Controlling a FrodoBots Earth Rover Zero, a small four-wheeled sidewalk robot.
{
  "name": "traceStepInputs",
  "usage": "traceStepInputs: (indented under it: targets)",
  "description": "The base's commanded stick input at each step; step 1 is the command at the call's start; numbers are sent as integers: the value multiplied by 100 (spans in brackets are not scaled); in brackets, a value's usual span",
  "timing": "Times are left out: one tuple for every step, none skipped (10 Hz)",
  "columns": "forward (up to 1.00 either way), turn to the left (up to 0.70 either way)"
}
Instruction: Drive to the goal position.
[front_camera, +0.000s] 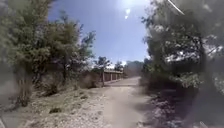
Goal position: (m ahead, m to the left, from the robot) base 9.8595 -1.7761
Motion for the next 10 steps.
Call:
traceStepInputs:
  targets:
    - [45,-27]
    - [45,-27]
    - [45,-27]
    - [45,-27]
    - [45,-27]
    - [45,-27]
    - [45,-27]
    - [45,-27]
    - [45,-7]
    - [45,0]
